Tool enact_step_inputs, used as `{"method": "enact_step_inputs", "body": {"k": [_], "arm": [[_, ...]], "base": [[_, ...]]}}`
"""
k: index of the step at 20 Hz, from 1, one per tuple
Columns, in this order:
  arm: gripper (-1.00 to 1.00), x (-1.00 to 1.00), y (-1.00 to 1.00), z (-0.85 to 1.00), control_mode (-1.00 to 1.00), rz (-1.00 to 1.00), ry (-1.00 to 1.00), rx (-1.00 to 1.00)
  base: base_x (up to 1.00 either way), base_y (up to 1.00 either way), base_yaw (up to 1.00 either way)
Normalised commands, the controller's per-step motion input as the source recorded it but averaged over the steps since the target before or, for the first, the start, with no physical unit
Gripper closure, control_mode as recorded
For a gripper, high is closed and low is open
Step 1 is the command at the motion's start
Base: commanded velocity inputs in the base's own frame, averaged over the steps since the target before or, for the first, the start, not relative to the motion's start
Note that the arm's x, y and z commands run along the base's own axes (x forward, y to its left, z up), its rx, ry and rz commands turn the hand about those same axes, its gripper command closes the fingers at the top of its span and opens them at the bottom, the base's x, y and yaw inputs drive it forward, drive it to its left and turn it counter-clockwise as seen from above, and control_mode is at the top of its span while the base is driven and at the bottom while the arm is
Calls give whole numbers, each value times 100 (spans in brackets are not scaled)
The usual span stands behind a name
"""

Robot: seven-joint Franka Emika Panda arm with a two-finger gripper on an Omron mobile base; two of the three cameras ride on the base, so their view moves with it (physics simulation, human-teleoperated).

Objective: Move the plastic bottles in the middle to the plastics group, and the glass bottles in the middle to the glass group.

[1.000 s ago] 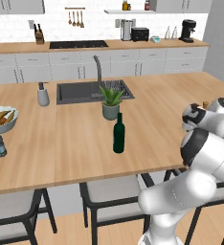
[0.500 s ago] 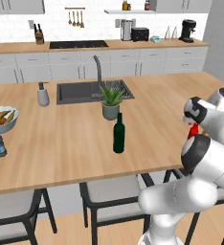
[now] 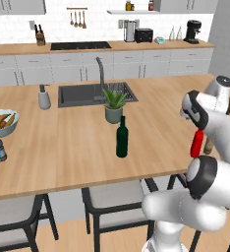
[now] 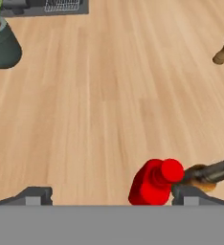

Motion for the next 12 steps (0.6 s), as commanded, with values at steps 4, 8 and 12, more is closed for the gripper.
{"method": "enact_step_inputs", "body": {"k": [4,8,12], "arm": [[-100,-22,100,27,-100,15,0,-15],[-100,-40,100,14,-100,17,0,-21],[-100,-52,100,1,-100,19,1,-20]], "base": [[0,0,0],[0,0,0],[0,0,0]]}}
